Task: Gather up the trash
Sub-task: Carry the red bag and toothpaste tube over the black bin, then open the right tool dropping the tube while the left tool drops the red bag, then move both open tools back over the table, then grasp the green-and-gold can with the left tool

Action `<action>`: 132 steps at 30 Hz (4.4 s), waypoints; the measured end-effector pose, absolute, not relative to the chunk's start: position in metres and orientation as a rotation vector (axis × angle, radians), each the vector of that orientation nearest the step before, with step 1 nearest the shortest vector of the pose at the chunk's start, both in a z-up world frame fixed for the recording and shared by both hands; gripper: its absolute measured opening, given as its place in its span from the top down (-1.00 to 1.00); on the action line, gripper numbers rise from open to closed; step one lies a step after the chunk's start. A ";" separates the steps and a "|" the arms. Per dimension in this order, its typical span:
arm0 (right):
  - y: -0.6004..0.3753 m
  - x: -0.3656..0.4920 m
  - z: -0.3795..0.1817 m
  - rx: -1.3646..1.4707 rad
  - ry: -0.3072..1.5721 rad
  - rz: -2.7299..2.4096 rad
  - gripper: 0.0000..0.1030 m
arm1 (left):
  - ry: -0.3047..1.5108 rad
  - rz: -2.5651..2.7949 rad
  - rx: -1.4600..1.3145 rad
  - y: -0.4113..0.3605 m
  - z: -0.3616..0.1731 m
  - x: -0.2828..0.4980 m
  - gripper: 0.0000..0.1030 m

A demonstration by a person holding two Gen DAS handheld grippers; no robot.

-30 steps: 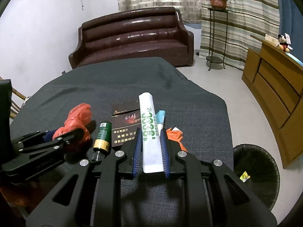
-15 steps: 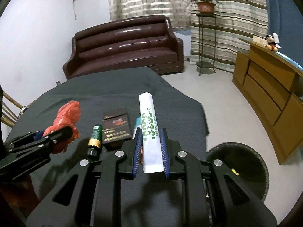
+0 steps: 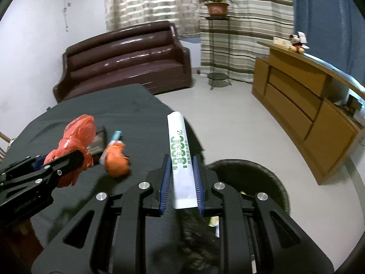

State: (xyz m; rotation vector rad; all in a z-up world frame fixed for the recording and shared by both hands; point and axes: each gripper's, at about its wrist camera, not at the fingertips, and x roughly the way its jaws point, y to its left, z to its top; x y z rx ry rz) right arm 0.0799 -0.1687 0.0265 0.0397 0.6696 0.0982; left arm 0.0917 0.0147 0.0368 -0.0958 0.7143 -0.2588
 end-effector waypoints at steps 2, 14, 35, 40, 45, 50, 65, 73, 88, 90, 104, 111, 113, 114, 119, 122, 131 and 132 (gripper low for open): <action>-0.180 0.079 0.025 0.042 0.672 0.073 0.62 | 0.713 -0.278 -0.082 0.002 0.035 0.093 0.22; -0.236 0.083 0.011 0.073 0.688 -0.043 0.62 | 0.745 -0.367 0.002 -0.063 0.016 0.111 0.22; -0.286 0.091 -0.002 0.158 0.688 -0.136 0.28 | 0.779 -0.375 0.075 -0.104 -0.006 0.125 -0.21; -0.286 0.091 -0.002 0.165 0.687 -0.143 0.21 | 0.784 -0.368 0.066 -0.105 -0.003 0.126 -0.23; -0.280 0.089 -0.001 0.153 0.690 -0.124 0.11 | 0.773 -0.351 0.062 -0.095 0.003 0.122 -0.23; -0.265 0.088 0.001 0.135 0.691 -0.092 0.06 | 0.768 -0.324 0.045 -0.079 0.009 0.115 -0.23; -0.214 0.088 0.008 0.093 0.700 0.005 -0.07 | 0.733 -0.195 0.003 -0.020 0.020 0.102 -0.23; -0.182 0.093 0.009 0.077 0.710 0.070 -0.08 | 0.742 -0.103 -0.030 0.022 0.017 0.099 -0.23; -0.131 0.103 0.003 0.045 0.741 0.167 -0.08 | 0.781 0.021 -0.090 0.088 0.003 0.096 -0.23; -0.127 0.106 0.003 0.045 0.748 0.176 -0.08 | 0.790 0.027 -0.096 0.092 0.000 0.098 -0.23; -0.105 0.118 -0.004 0.034 0.782 0.209 -0.08 | 0.859 0.019 -0.140 0.111 -0.011 0.110 -0.23; -0.097 0.121 -0.006 0.027 0.789 0.219 -0.08 | 0.873 0.004 -0.142 0.112 -0.011 0.119 -0.09; -0.097 0.121 -0.006 0.024 0.789 0.221 -0.08 | 0.876 -0.005 -0.140 0.112 -0.011 0.121 0.00; -0.096 0.122 -0.006 0.023 0.790 0.222 -0.08 | 0.881 -0.011 -0.140 0.112 -0.012 0.122 0.06; -0.093 0.125 -0.009 0.018 0.798 0.226 -0.08 | 0.884 -0.032 -0.142 0.113 -0.015 0.122 0.24; -0.091 0.126 -0.010 0.015 0.801 0.228 -0.08 | 0.885 -0.048 -0.138 0.114 -0.015 0.121 0.47; -0.085 0.125 -0.007 0.011 0.792 0.239 -0.08 | 0.885 -0.058 -0.154 0.126 -0.015 0.116 0.50; -0.084 0.124 -0.006 0.012 0.789 0.242 -0.08 | 0.884 -0.052 -0.156 0.129 -0.015 0.115 0.50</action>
